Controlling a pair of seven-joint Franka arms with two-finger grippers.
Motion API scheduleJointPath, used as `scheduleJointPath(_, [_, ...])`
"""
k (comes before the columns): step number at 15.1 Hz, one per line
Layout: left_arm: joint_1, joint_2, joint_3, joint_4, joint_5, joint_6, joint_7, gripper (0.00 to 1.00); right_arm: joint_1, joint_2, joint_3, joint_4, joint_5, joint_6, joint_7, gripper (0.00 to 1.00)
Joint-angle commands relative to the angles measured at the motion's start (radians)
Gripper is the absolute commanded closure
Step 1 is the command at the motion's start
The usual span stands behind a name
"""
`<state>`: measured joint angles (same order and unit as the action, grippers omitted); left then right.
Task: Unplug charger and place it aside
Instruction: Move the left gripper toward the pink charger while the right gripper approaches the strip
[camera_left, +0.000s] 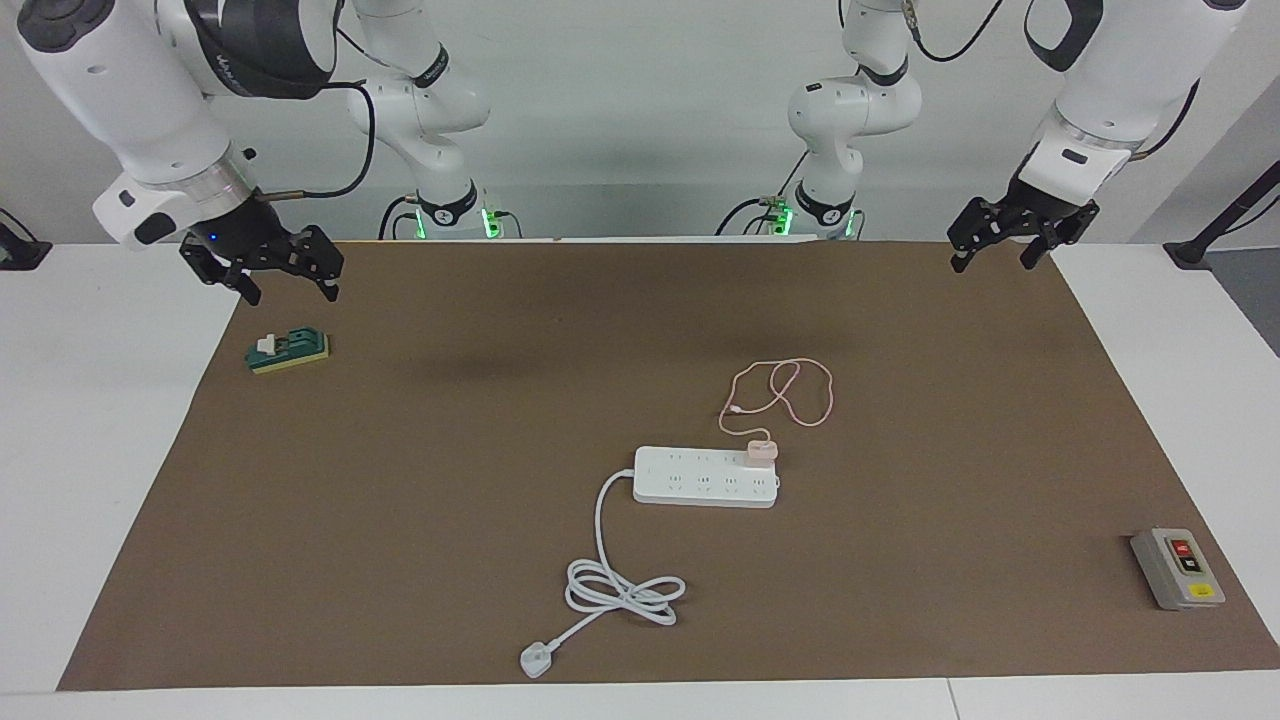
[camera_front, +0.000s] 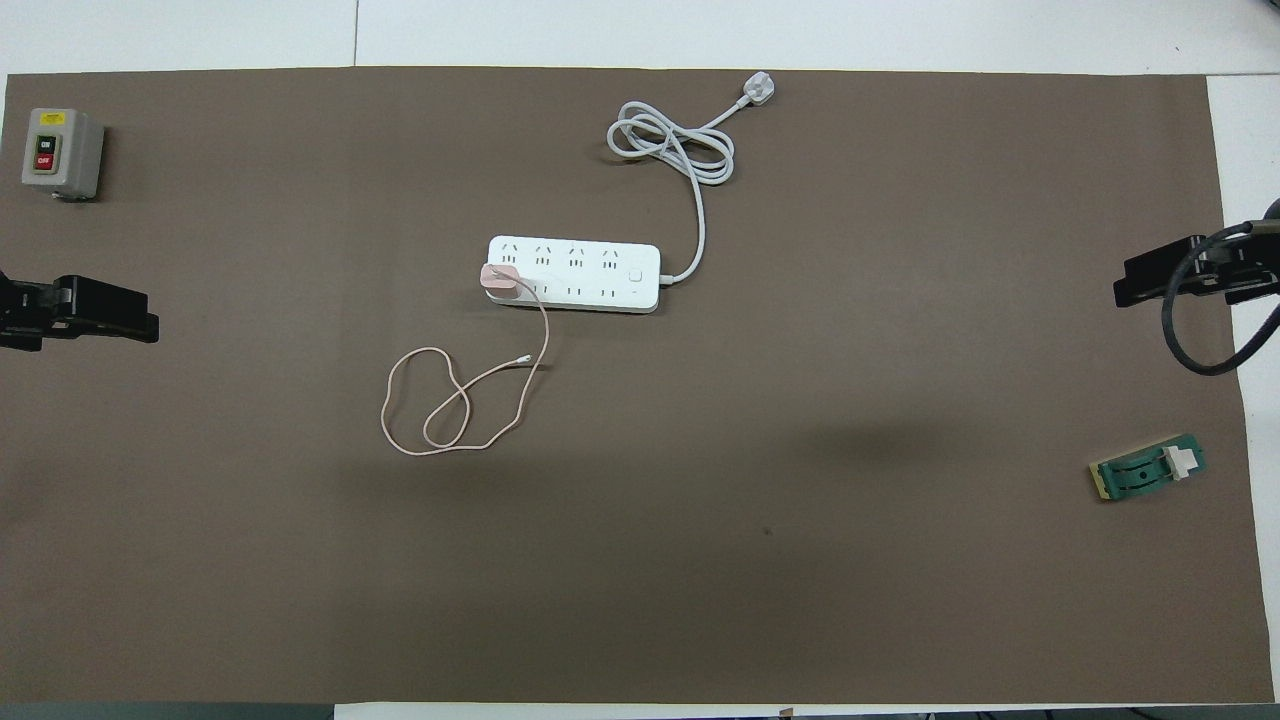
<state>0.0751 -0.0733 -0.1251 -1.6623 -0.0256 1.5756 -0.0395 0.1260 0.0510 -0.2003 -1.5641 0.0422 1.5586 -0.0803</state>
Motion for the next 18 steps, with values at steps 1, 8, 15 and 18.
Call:
scheduleJointPath(1, [0.019,0.003,-0.008,0.009,0.001,-0.016,0.0,0.0,-0.003,-0.005,0.004,-0.005,-0.007,0.003,-0.013,0.0])
scheduleJointPath(8, [0.019,0.004,-0.008,0.018,0.003,-0.016,0.0,0.0,-0.002,-0.005,0.005,-0.005,-0.005,0.008,-0.012,0.0])
scheduleJointPath(15, [0.023,0.027,-0.011,0.042,0.0,-0.008,-0.256,0.0,0.038,-0.017,0.041,-0.017,-0.002,-0.003,-0.01,0.0])
scheduleJointPath(18, [0.029,0.056,-0.025,0.058,0.01,-0.003,-0.507,0.0,0.069,-0.022,0.045,-0.017,-0.002,-0.009,-0.015,0.0])
